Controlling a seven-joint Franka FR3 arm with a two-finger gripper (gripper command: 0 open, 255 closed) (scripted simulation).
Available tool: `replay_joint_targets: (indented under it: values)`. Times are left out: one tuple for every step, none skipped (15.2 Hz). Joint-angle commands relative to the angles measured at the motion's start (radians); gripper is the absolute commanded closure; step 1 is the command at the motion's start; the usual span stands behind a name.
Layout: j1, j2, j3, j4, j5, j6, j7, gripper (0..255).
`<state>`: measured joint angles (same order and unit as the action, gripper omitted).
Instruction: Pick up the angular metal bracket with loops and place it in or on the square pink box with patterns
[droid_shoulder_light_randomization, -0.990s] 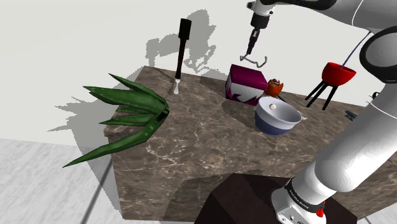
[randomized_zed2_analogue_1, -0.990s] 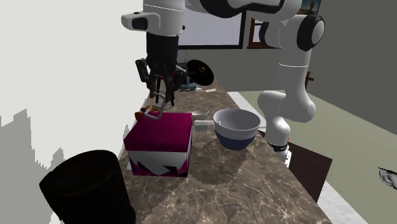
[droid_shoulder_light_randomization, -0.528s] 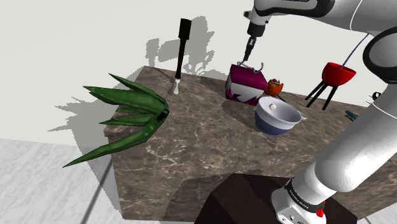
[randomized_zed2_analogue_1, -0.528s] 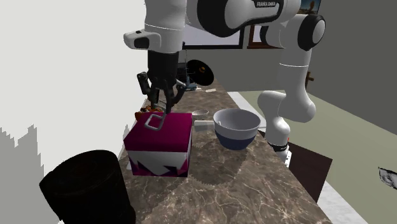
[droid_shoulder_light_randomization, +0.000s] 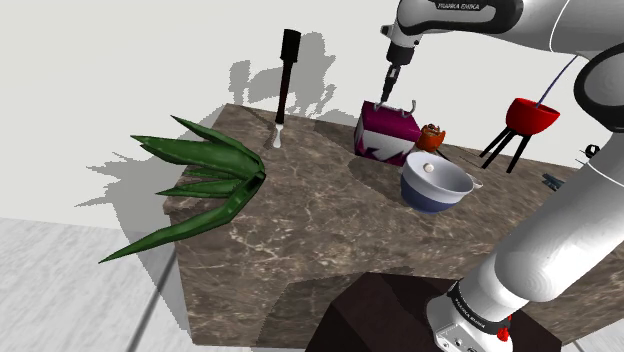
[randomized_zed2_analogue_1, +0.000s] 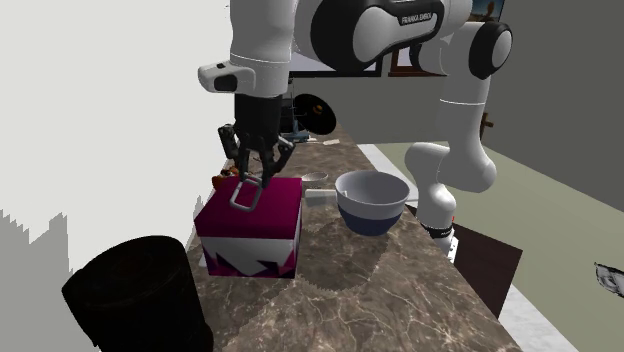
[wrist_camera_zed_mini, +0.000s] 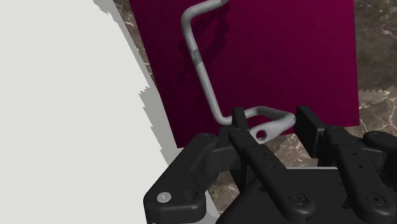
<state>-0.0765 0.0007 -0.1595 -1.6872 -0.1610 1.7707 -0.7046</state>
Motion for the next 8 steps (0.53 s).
replay_joint_targets:
  values:
    - [0.000,0.000,0.000,0.000,0.000,0.000,0.000,255]
    - [0.000,0.000,0.000,0.000,0.000,0.000,0.000,255]
    - [0.000,0.000,0.000,0.000,0.000,0.000,0.000,0]
    - [0.000,0.000,0.000,0.000,0.000,0.000,0.000,0]
    - [0.000,0.000,0.000,0.000,0.000,0.000,0.000,0]
    - [0.000,0.000,0.000,0.000,0.000,0.000,0.000,0]
    - [0.000,0.000,0.000,0.000,0.000,0.000,0.000,0]
    - [0.000,0.000,0.000,0.000,0.000,0.000,0.000,0]
